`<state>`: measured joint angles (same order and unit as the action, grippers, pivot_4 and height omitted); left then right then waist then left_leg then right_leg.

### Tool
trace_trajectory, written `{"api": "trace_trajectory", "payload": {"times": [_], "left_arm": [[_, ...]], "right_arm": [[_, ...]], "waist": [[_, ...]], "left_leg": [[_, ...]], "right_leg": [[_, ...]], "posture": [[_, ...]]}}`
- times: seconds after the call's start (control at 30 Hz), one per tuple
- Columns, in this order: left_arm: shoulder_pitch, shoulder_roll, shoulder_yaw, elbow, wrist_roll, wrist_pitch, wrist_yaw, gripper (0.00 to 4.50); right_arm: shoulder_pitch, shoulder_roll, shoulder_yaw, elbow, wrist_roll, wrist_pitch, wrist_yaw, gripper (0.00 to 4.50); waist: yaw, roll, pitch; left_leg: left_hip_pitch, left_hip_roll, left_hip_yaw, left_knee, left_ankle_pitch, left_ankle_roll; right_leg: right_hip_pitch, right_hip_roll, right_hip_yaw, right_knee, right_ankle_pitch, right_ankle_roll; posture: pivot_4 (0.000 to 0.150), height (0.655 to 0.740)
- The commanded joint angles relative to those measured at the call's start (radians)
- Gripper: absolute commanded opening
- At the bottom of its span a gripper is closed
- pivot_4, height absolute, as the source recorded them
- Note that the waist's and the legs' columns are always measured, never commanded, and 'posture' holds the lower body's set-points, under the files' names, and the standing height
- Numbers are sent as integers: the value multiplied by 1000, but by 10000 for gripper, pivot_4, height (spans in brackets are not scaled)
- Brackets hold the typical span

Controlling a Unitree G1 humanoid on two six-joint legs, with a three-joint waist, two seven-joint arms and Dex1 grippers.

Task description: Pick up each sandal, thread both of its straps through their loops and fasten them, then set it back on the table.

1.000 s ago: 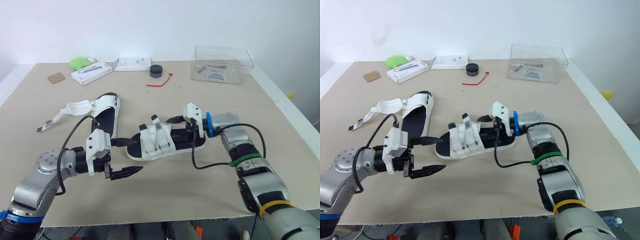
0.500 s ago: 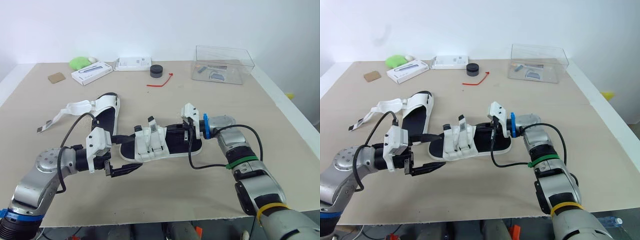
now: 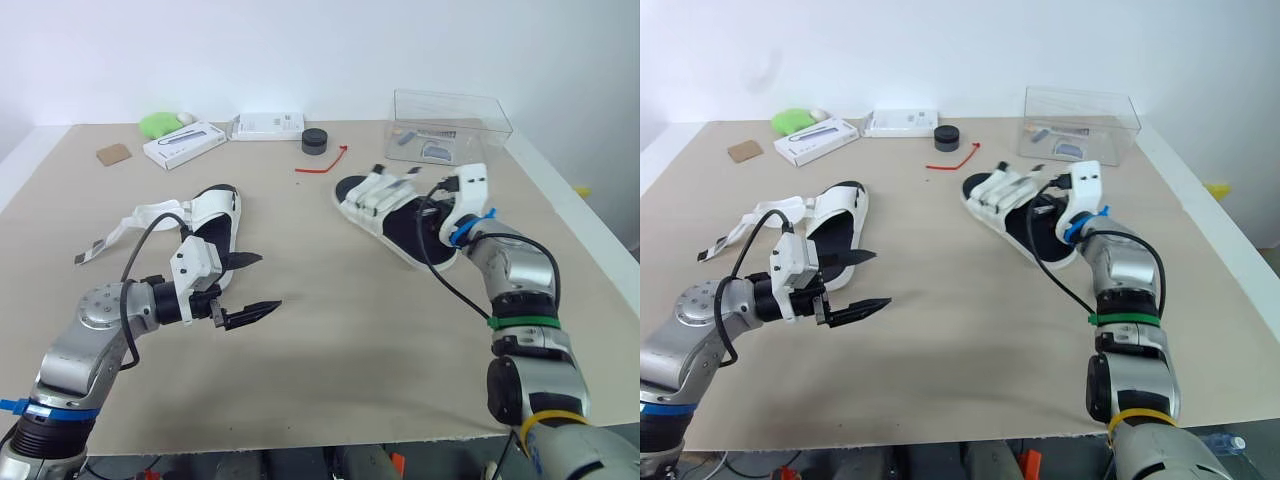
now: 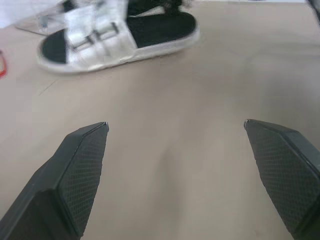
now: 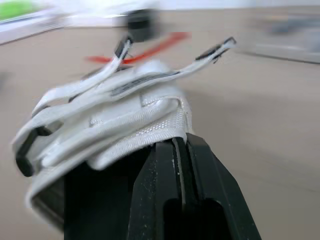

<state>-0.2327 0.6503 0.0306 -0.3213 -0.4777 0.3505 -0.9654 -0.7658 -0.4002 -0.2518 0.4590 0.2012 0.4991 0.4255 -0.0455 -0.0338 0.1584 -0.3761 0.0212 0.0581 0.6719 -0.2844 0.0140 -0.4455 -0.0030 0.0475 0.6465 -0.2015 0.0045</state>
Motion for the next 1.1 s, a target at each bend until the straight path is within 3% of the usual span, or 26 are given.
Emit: {"api": "trace_trajectory", "payload": {"times": [0.03,0.3,0.57,1.0,1.1], "left_arm": [[-16,-11,-14,-3,17,-26,9,45000],[-26,-36,-45,12,40,-46,8,45000],[-36,-50,-60,39,61,-70,5,45000],[-50,-60,-75,44,72,-79,-2,45000],[-54,-61,-75,48,76,-82,-5,45000]], "right_arm": [[52,47,-48,-224,31,94,-145,315],[115,209,-144,-462,34,317,-474,315],[124,235,-196,-537,41,394,-604,315],[163,172,-43,-540,22,306,-473,315],[183,133,-9,-563,43,314,-390,10298]], "waist": [[-1,0,0],[0,0,0],[0,0,0],[-2,0,0],[-2,0,0]], "left_leg": [[0,0,0,0,0,0],[-6,0,3,1,2,-4],[-9,-1,2,3,3,-4],[-10,-1,3,3,3,-4],[-10,0,3,3,2,-4]], "right_leg": [[0,0,1,0,0,0],[-8,1,4,4,1,2],[-9,0,4,2,2,4],[-10,1,5,2,2,4],[-11,3,5,2,2,4]], "posture": [[1500,7261],[1500,7261],[1500,7261],[1500,7261],[1500,7261]]}}
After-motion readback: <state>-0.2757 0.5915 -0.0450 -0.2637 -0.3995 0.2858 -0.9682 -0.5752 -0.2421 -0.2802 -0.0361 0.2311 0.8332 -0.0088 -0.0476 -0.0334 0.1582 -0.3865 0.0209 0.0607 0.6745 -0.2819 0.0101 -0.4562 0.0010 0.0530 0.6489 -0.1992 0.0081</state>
